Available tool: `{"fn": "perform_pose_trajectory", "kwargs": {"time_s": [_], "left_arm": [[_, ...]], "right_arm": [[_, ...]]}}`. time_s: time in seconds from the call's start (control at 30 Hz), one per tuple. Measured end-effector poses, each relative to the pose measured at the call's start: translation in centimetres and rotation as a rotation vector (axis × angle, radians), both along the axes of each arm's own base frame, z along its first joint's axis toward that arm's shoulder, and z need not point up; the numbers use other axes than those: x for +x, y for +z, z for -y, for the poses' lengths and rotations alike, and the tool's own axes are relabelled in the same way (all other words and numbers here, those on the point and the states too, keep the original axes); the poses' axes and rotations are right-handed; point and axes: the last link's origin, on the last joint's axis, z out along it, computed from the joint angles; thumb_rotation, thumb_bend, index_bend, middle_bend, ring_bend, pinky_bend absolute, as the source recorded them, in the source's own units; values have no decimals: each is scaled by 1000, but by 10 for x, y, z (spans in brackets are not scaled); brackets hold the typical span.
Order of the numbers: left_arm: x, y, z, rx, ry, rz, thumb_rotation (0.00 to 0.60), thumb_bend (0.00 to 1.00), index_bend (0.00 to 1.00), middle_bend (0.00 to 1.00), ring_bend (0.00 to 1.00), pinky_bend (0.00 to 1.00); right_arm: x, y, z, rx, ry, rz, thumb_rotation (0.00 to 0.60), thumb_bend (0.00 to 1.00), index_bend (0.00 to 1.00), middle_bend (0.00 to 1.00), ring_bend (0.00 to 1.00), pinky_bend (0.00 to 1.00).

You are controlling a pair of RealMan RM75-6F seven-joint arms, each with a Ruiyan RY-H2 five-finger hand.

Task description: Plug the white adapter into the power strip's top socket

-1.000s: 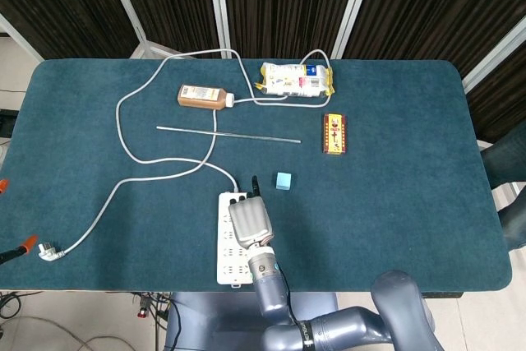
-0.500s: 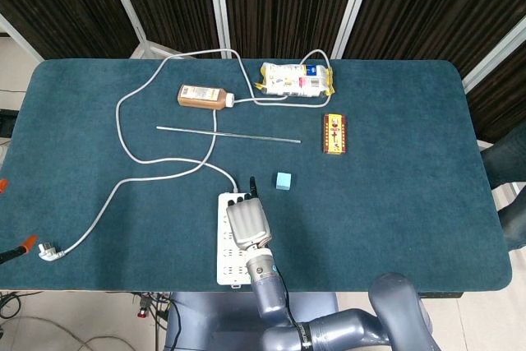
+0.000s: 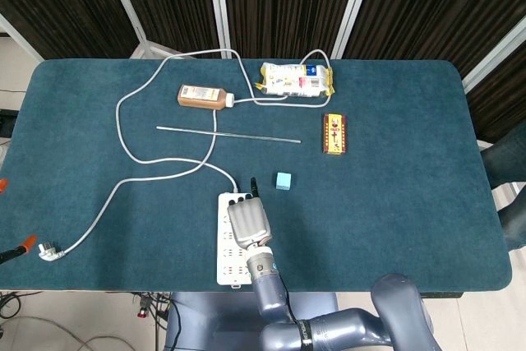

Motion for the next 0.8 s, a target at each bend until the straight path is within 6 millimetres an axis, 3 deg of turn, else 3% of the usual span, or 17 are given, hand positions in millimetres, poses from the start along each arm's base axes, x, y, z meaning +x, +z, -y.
{"fn": "perform_pose_trajectory", "kwargs": {"time_s": [0.27,0.37,0.5,0.8], "left_arm": [[0,0,0,1,1,-1,600,123,109,0,0,0],[0,0,0,3,2,-1,600,123,109,0,0,0],[0,-1,0,-3,3,-2,600,123,109,0,0,0],[0,0,0,1,4,-2,600,124,109,0,0,0]], "right_arm": [[0,-1,1,16,1,6,600,560,714,574,407,61],[1,-1,0,19,10,4,600,560,654,556,396,61],[2,1,-1,20,23,0,600,560,543,456,314,61],[1,4,0,20,19,4,600,561,431,385,274,61]]}}
